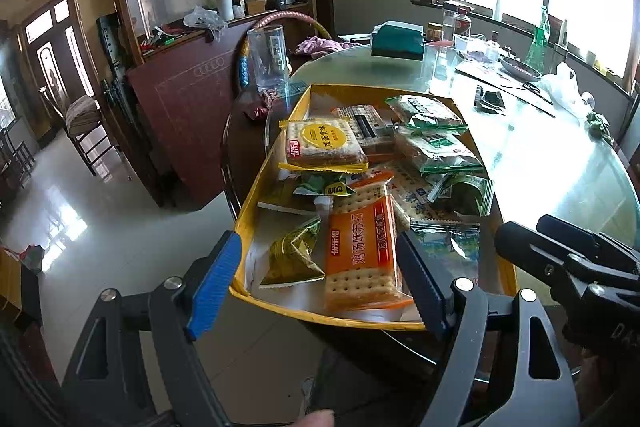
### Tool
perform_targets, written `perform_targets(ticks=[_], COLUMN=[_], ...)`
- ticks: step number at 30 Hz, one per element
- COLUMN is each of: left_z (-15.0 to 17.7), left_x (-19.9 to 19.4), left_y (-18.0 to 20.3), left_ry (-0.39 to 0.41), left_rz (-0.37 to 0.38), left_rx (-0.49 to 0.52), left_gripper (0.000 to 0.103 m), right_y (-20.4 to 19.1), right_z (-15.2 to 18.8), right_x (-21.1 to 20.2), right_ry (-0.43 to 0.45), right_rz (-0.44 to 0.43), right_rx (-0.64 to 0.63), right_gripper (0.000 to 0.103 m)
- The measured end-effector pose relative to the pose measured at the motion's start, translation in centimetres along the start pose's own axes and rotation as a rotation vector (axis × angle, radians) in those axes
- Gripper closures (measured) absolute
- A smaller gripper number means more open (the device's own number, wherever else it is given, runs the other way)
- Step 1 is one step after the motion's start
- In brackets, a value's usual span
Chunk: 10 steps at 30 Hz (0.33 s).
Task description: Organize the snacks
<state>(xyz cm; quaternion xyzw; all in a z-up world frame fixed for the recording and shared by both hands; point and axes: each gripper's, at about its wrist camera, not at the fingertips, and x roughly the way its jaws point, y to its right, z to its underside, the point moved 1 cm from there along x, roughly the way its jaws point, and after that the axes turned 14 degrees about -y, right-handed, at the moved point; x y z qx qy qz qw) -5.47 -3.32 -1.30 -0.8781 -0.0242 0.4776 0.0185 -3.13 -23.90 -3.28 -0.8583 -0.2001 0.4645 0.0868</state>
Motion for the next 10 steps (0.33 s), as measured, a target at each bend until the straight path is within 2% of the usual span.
perform_targets(ticks=[10], left_z=[0.08], left_x=[-0.16], left_y=[0.27], left_ry=[0.016], left_rz=[-0.006], left_rx=[0.014], left_gripper=[0.023], right_y=[-0.03], right_z=[0.0], right_x=[0.01], right_ry=[0.0], right_rz=[-0.001], right_rx=[0.003], right_gripper=[0.025])
